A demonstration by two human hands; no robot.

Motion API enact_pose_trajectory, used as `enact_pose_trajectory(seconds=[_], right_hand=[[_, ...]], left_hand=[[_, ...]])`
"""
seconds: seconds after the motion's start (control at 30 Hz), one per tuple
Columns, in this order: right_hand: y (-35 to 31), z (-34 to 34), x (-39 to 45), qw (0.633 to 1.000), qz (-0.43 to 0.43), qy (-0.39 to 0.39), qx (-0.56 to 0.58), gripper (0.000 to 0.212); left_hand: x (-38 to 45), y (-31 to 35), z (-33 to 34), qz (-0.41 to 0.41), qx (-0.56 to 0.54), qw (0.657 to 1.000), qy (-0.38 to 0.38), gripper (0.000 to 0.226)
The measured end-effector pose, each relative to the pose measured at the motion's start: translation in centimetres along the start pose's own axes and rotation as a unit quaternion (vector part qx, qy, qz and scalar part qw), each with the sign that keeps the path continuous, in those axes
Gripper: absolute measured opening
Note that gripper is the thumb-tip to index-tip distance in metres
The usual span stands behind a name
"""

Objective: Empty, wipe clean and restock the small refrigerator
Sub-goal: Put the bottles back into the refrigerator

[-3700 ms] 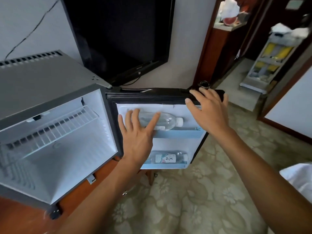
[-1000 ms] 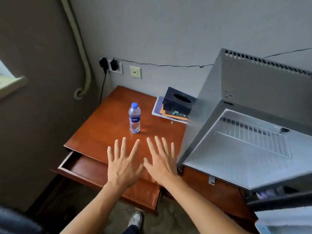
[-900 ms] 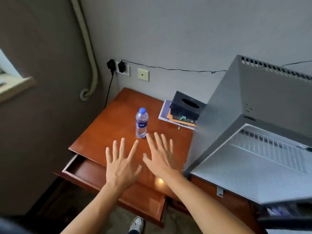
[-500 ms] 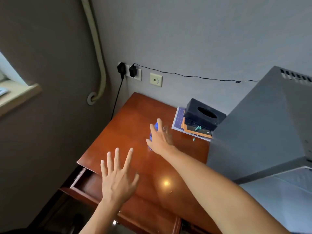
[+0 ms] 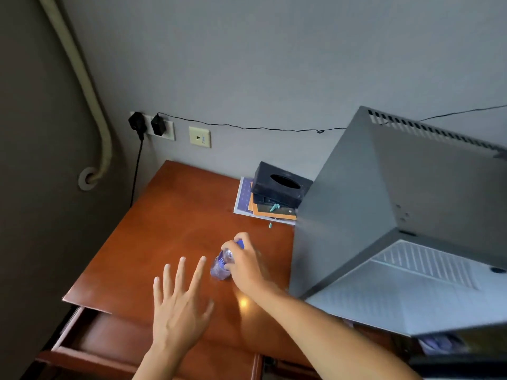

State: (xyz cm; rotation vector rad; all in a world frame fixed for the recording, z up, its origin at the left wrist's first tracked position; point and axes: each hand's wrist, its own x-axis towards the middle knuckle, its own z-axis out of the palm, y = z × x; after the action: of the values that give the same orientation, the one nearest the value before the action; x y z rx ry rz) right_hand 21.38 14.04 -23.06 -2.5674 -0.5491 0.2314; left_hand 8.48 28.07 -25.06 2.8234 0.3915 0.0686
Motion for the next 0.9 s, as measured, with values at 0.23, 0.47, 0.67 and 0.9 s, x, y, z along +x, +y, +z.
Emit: enact_pose_trajectory(seconds=[0.23, 0.47, 0.67, 0.9], right_hand=[[5.2, -4.1, -10.8, 0.996, 0.009, 0.046, 0.073, 0.042], [10.9, -12.0, -22.0, 0.974, 0.023, 0.065, 0.215, 0.045], [16.9, -16.5, -29.4, 0.942, 0.054, 0.134, 0.302, 0.065], [20.5, -17.8, -34.1, 0.793, 0.183, 0.13, 0.567, 0.069]], left_hand=[[-3.5, 7.6, 2.5, 0.082, 0.007, 0.997, -0.002, 0.08], [-9.0, 16.8, 5.0, 0.072, -0.12, 0.987, -0.073, 0.098], [-14.3, 25.6, 3.7, 0.054, -0.237, 0.969, -0.052, 0.073], [-16.2, 31.3, 3.4, 0.142, -0.165, 0.976, 0.028, 0.061]])
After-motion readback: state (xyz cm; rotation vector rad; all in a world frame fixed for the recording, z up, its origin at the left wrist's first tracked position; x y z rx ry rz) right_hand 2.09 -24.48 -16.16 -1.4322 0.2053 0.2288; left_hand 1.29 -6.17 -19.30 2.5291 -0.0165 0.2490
